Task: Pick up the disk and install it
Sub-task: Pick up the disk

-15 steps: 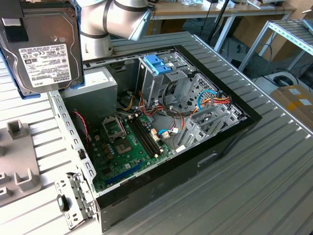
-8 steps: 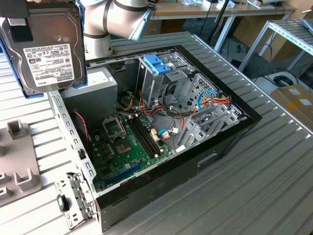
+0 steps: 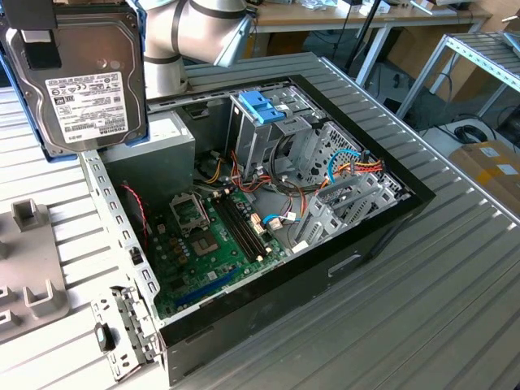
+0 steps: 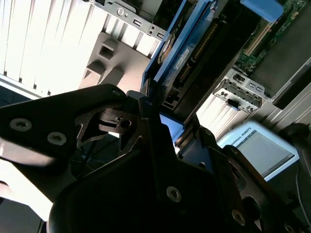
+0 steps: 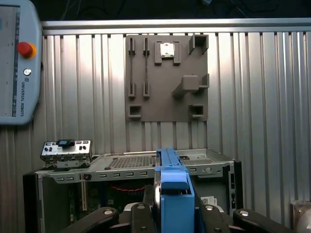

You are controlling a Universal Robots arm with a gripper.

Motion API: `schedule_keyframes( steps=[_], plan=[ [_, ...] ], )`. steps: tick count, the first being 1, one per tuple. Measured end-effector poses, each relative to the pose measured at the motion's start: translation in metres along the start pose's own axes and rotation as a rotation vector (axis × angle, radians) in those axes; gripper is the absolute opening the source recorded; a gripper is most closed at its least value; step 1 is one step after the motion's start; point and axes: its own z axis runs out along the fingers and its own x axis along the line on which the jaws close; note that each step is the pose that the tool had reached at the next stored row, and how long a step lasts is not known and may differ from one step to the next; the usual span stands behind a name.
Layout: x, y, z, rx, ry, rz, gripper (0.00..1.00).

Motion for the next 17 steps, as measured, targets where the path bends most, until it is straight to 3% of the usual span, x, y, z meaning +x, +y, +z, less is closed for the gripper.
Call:
schedule_keyframes(
  steps=[17],
  plan=[
    [-0.0003, -0.0091, 0.0001, 0.0001, 0.0000, 0.000, 0.37]
  ],
)
